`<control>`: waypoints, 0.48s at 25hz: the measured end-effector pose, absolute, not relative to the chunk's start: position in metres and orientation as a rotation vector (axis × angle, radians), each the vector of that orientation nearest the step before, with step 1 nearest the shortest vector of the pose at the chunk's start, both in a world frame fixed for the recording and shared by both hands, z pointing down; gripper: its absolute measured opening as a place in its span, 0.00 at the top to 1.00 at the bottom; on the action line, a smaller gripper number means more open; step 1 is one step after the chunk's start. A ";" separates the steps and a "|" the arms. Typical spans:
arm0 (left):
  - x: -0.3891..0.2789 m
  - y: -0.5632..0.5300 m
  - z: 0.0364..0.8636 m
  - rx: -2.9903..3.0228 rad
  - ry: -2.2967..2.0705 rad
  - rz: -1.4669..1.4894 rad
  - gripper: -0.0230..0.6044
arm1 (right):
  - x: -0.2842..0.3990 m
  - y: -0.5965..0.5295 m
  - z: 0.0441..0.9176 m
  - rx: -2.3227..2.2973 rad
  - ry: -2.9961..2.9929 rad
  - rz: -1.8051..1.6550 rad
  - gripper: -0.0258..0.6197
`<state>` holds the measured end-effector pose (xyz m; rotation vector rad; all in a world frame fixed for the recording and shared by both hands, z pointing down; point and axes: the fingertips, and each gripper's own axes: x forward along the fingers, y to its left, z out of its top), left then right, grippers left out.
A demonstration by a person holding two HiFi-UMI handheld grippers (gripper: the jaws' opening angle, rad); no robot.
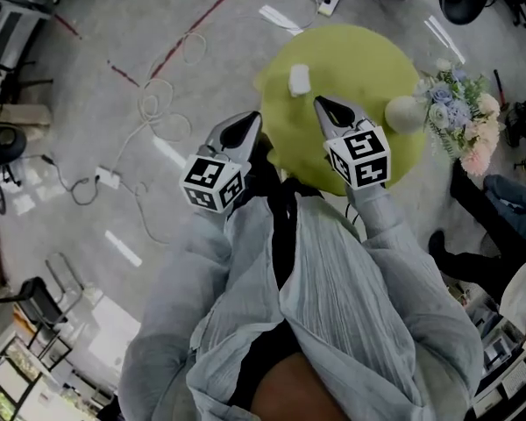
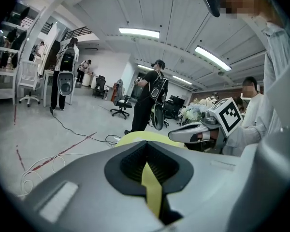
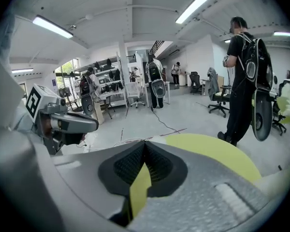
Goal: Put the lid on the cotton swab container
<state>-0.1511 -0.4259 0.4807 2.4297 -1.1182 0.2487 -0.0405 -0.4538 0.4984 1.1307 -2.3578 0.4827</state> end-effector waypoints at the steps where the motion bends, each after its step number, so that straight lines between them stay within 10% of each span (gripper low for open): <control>1: -0.148 -0.423 0.477 2.438 -1.116 0.245 0.94 | -0.037 -0.449 0.496 1.134 -2.365 0.478 0.96; 12: -0.114 -0.400 0.446 2.528 -1.115 0.208 0.94 | 0.005 -0.414 0.459 1.231 -2.473 0.424 0.96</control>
